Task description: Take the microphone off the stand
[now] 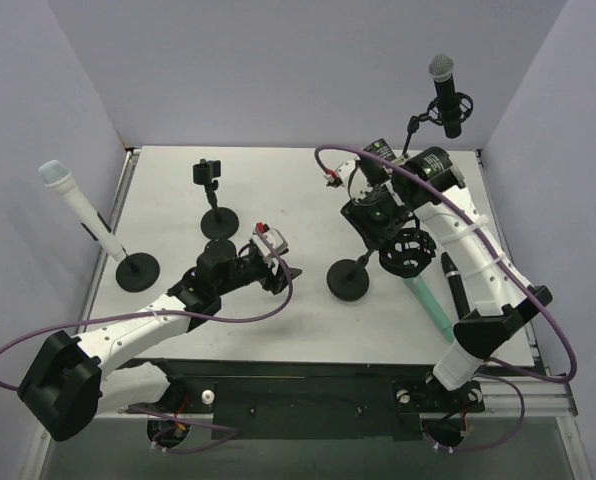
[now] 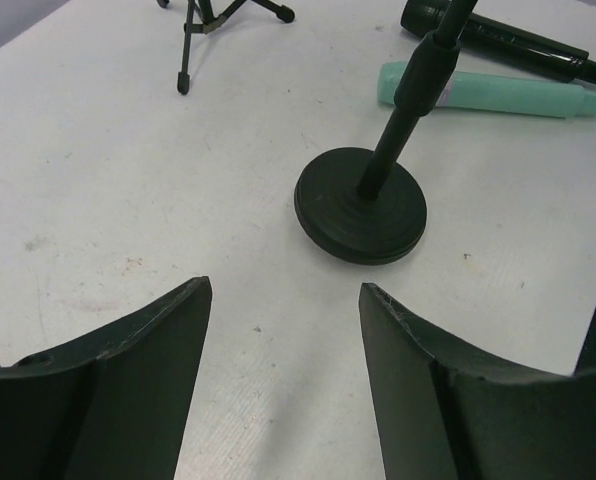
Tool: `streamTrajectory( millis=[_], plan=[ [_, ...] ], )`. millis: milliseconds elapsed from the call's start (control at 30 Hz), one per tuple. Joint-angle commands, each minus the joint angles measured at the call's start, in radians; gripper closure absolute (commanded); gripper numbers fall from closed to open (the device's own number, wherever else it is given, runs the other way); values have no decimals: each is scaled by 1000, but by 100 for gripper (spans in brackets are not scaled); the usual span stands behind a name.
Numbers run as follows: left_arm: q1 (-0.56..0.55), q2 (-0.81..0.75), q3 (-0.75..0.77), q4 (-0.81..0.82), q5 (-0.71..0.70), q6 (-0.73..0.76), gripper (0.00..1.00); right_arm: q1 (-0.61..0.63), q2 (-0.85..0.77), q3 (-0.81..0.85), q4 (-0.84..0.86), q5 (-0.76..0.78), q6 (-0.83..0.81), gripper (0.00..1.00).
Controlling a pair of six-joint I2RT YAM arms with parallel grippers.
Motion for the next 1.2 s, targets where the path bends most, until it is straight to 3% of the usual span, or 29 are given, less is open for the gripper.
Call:
streamTrajectory(
  millis=[0, 367, 900, 1167],
  plan=[
    [13, -28, -14, -1, 39, -49, 29, 1, 70, 2, -95, 33, -22, 100],
    [56, -83, -63, 16, 67, -52, 30, 41, 306, -7, -95, 74, -19, 100],
    [119, -111, -88, 1, 97, -38, 32, -46, 371, -64, -19, 134, -42, 100],
    [131, -152, -88, -97, 114, -8, 34, -54, 480, 154, -7, 123, -33, 100]
  ],
)
